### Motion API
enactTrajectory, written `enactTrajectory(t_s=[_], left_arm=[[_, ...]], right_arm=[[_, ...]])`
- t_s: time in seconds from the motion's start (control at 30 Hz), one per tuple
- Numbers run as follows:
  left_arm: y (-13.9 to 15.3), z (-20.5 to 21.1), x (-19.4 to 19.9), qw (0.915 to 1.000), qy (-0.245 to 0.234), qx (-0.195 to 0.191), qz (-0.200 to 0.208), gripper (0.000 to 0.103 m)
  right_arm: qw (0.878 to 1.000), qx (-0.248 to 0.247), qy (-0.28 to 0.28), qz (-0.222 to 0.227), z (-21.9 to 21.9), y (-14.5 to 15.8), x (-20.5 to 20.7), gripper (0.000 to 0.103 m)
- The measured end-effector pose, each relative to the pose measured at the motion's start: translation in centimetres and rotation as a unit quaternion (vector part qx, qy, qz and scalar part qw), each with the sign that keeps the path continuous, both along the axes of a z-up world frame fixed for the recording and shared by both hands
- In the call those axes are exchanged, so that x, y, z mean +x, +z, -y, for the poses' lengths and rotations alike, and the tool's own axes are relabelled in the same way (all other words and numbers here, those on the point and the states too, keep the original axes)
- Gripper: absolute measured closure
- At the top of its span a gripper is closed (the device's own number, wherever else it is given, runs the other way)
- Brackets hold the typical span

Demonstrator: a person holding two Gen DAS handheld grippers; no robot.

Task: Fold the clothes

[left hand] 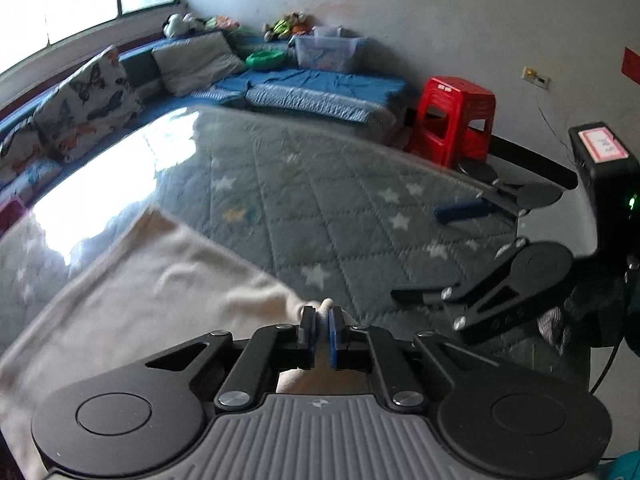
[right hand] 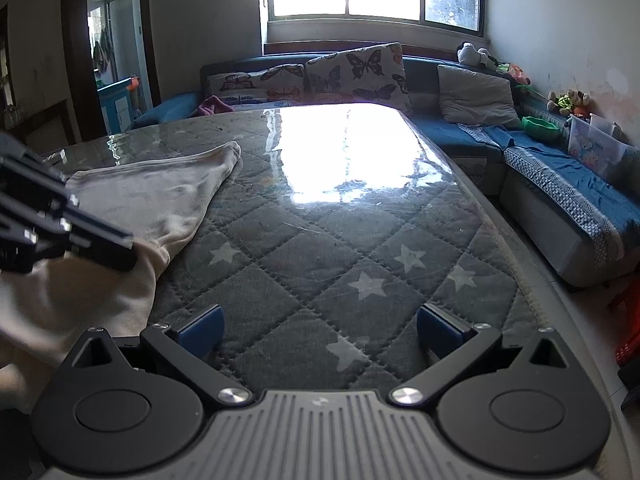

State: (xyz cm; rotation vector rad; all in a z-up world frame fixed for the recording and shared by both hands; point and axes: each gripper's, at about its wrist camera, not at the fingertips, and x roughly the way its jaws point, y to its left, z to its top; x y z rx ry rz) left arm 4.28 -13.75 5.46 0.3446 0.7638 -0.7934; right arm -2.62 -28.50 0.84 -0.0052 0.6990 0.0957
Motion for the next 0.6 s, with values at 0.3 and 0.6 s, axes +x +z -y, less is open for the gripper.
enactTrajectory(t_s=[0.3, 0.6], left_arm=[[-2.2, 1.7, 1.8, 0.9998, 0.004, -0.013, -0.014, 0.092], [-1.8, -1.0, -0.1, 0.9964, 0.068, -0.049, -0.013, 0.089]], right_arm=[[1.000, 0.000, 0.000, 0.000, 0.2, -0.1, 0.0, 0.000], [1.000, -0.002, 0.000, 0.000, 0.1, -0.1, -0.2, 0.000]])
